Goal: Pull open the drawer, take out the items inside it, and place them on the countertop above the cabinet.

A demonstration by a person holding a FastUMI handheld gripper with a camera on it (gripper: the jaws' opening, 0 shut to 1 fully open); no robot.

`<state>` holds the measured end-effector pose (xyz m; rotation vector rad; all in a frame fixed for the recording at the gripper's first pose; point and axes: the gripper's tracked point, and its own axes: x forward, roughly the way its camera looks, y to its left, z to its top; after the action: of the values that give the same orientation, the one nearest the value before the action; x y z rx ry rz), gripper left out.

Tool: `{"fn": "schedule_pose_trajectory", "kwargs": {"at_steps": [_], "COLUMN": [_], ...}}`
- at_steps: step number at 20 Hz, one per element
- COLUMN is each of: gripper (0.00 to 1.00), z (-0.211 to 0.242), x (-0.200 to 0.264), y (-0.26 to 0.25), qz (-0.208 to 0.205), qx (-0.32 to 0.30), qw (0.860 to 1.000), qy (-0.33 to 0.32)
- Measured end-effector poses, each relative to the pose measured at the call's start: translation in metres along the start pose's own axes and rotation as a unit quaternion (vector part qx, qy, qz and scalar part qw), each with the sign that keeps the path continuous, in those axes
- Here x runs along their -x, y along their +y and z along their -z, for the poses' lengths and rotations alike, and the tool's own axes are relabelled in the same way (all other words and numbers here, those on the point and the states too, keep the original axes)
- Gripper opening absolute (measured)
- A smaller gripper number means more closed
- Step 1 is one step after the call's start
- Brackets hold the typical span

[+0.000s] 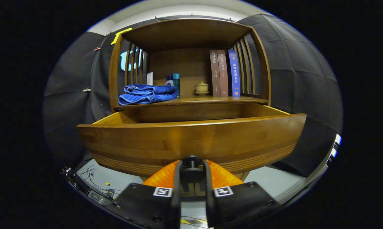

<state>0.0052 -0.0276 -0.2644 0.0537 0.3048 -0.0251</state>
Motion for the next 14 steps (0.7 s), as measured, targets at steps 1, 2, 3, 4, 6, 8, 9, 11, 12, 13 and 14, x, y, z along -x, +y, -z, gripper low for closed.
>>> {"fn": "schedule_pose_trajectory", "kwargs": {"at_steps": [1, 2, 3, 4, 6, 8, 9, 11, 12, 13, 14], "gripper": [0.44, 0.61, 0.79, 0.96, 0.99, 0.99, 0.99, 0.99, 0.99, 0.98, 0.98], "z": [0.0, -0.008, -0.011, -0.021, -0.041, -0.059, -0.071, -0.103, -0.117, -0.127, -0.131], "x": [0.004, 0.007, 0.009, 0.016, 0.032, 0.046, 0.05, 0.045, 0.038, 0.027, 0.013], "y": [0.001, -0.002, -0.007, -0.009, -0.004, 0.005, 0.007, 0.012, 0.013, 0.012, 0.011], "qz": [0.002, 0.009, 0.016, 0.018, -0.002, -0.033, -0.045, -0.068, -0.071, -0.069, -0.068], "qx": [0.004, 0.01, 0.022, 0.031, 0.039, 0.033, 0.028, 0.013, 0.009, 0.009, 0.013], "qw": [1.0, 1.0, 1.0, 0.999, 0.999, 0.998, 0.998, 0.996, 0.995, 0.995, 0.993], "qy": [0.002, 0.006, 0.007, 0.002, 0.009, 0.034, 0.046, 0.064, 0.067, 0.073, 0.094]}}
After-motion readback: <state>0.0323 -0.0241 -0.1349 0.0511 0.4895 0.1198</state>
